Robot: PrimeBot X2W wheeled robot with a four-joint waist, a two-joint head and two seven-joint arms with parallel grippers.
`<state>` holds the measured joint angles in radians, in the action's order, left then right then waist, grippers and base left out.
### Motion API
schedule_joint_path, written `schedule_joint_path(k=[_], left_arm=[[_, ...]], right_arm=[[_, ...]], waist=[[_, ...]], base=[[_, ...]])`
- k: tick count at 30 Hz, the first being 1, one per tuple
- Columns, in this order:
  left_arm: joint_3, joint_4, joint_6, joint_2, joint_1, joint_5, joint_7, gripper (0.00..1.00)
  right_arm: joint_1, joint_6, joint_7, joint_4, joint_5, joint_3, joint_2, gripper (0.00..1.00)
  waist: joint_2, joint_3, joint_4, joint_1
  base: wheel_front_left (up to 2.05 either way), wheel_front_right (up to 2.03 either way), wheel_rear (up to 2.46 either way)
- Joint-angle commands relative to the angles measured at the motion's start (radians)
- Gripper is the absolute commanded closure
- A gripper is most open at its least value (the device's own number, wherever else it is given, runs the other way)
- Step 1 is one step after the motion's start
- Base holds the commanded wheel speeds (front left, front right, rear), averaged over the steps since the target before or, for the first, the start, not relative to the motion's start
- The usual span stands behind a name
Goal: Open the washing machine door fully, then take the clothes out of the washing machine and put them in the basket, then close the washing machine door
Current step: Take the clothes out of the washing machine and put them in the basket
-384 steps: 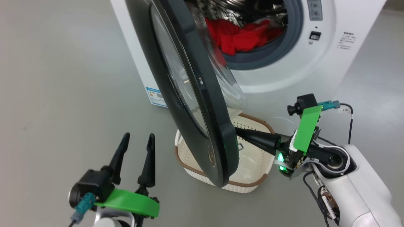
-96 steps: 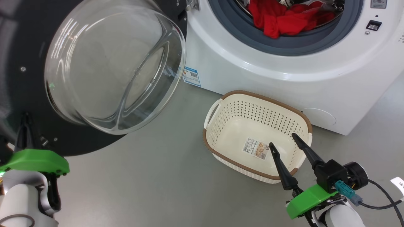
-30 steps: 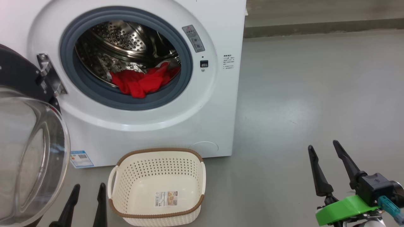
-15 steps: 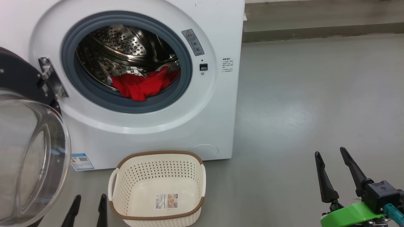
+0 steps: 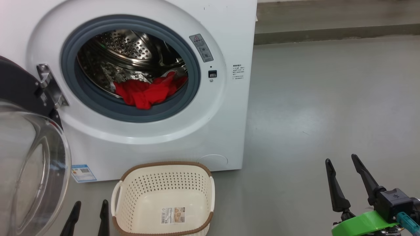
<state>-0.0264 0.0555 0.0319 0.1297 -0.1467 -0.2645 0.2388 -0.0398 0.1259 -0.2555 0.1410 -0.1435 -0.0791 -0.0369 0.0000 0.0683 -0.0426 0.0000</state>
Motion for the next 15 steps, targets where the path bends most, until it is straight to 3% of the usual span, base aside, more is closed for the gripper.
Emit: schedule_joint_path(k=[1, 8, 15], left_arm=[[-0.028, -0.033, -0.008, 0.015, 0.023, 0.007, 0.0, 0.0], [-0.029, -0.048, -0.01, 0.015, 0.023, -0.006, 0.0, 0.0], [-0.025, -0.062, -0.019, 0.017, 0.021, -0.003, -0.001, 0.0]], right_arm=[[0.029, 0.005, -0.006, -0.019, 0.012, 0.034, -0.013, 0.0], [0.03, 0.005, -0.006, -0.014, 0.013, 0.037, -0.013, 0.0], [0.034, 0.005, -0.006, -0.009, 0.009, 0.038, -0.013, 0.0]], waist=[[0.0, -0.001, 0.0, 0.0], [0.0, -0.005, 0.003, 0.0], [0.0, -0.009, 0.007, 0.0]], base=[[1.88, -1.88, 0.0], [1.84, -1.84, 0.0], [0.98, -0.98, 0.0]])
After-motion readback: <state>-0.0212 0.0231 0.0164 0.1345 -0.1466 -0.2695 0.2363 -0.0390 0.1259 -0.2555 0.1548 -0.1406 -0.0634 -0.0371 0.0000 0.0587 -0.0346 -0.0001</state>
